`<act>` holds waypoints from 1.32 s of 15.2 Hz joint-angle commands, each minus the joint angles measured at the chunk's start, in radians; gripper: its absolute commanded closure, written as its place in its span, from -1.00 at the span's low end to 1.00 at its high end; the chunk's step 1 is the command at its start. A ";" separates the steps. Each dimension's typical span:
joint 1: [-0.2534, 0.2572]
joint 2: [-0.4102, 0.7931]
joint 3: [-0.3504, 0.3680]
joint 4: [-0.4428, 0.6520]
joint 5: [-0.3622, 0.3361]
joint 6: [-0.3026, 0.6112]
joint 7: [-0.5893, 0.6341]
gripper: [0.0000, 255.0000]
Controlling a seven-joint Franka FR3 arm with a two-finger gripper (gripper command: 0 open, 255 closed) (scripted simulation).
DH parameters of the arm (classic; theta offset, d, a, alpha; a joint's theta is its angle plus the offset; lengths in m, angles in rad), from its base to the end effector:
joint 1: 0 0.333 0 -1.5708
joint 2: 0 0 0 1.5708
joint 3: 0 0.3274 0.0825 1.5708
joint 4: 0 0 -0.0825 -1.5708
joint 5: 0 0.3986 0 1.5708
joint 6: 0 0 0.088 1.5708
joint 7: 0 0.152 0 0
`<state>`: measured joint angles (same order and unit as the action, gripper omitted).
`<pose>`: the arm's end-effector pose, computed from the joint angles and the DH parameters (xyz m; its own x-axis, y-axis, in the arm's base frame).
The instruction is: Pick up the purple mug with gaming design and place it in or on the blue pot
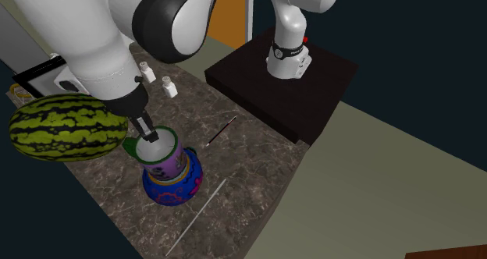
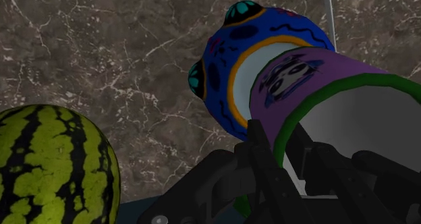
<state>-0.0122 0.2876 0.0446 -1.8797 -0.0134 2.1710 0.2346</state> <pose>0.6364 0.0187 0.3164 0.9807 -0.1953 0.0035 -0.1952 -0.9808 -0.0025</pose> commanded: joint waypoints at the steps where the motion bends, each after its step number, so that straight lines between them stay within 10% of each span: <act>1: 0.000 0.015 0.000 -0.008 -0.001 0.024 0.000 1.00; 12: 0.000 0.040 -0.001 -0.025 -0.002 0.066 0.001 1.00; 13: 0.001 0.040 -0.001 -0.025 -0.002 0.066 0.001 -1.00; 20: 0.000 0.006 0.000 -0.001 0.000 0.009 0.000 -1.00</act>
<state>-0.0134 0.3064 0.0436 -1.8929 -0.0142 2.2052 0.2331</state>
